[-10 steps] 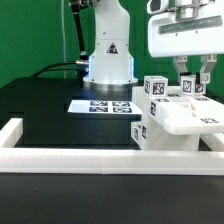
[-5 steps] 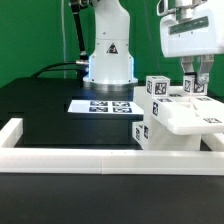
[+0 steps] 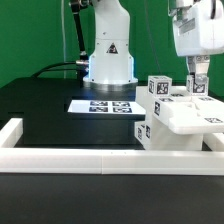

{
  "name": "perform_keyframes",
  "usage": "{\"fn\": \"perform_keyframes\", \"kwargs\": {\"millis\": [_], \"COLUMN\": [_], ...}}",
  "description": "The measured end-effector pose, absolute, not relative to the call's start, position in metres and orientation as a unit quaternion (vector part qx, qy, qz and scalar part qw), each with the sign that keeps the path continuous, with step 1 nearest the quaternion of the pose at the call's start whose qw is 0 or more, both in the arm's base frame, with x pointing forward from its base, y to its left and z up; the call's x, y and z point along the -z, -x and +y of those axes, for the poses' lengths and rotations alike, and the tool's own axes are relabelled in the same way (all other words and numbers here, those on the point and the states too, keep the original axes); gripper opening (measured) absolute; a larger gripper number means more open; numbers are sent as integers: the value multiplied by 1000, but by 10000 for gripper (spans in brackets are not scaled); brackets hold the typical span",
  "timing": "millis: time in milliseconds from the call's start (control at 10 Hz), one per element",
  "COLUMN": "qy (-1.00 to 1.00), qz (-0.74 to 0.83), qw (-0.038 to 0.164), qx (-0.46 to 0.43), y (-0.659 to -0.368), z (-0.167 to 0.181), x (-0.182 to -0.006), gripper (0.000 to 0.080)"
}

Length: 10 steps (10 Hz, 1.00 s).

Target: Assemble chair

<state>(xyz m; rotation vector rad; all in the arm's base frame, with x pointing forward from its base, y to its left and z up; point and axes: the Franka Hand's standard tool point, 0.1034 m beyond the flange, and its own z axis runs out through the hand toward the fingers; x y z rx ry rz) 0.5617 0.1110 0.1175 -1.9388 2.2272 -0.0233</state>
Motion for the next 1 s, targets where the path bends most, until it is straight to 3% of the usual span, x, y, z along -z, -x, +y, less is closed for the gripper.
{"fn": "perform_keyframes", "kwargs": {"millis": [900,1000], "qy": [540,559], "qz": [835,823], "qw": [103,103], "qx": [-13,-11], "y": [-561,-561], "z": [116,116], "x": [-118,-118], "gripper": [287,376]}}
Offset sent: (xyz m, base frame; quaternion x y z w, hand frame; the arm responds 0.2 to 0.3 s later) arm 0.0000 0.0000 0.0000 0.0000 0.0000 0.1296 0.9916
